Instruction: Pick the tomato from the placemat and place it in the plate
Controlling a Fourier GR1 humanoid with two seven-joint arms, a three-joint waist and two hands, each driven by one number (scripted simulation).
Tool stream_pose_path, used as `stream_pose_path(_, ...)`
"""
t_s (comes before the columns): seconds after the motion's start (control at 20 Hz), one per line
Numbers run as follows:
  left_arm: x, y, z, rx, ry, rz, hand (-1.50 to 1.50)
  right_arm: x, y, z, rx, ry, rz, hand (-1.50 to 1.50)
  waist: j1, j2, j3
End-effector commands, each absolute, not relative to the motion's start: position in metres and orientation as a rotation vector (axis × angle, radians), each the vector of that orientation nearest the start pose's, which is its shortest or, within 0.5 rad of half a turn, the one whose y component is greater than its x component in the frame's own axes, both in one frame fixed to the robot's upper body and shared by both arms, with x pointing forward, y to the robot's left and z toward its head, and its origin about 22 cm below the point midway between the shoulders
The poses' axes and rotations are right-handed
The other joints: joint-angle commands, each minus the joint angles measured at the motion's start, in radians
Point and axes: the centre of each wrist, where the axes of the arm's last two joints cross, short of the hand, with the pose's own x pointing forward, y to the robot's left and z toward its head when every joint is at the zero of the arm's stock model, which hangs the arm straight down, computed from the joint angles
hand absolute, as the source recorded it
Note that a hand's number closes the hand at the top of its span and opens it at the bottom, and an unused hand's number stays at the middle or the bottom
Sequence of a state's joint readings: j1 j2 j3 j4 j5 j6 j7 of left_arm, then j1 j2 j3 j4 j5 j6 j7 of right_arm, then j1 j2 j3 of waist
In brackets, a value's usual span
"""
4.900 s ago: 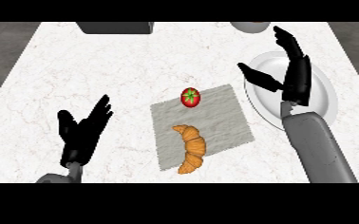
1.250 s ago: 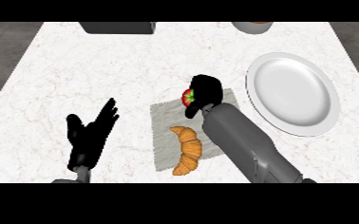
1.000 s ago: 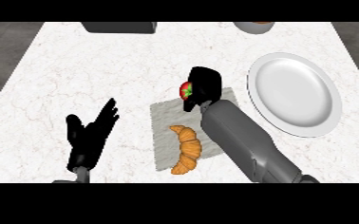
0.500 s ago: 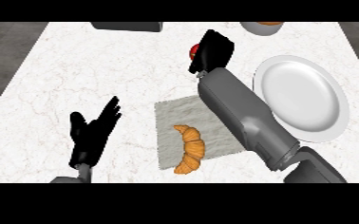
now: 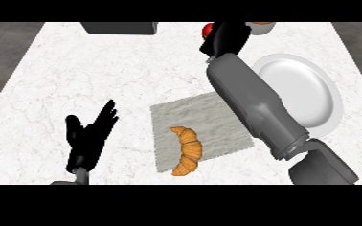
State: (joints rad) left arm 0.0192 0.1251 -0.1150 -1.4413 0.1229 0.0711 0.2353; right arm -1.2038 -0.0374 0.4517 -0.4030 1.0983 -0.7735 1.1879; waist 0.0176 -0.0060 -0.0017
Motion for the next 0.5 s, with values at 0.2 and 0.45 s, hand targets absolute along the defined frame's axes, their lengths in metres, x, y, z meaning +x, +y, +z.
stream_pose_path(0.2,0.229,0.245,-0.034,0.008,-1.169,0.003,0.0,0.445,-0.094,0.096,-1.47,-1.222,-0.243,1.5,-0.039,-0.005,0.0)
stream_pose_path(0.45,0.223,0.242,-0.044,0.031,-1.163,0.04,0.0,0.44,-0.148,0.054,-1.599,-1.175,-0.246,1.5,-0.062,-0.006,0.0)
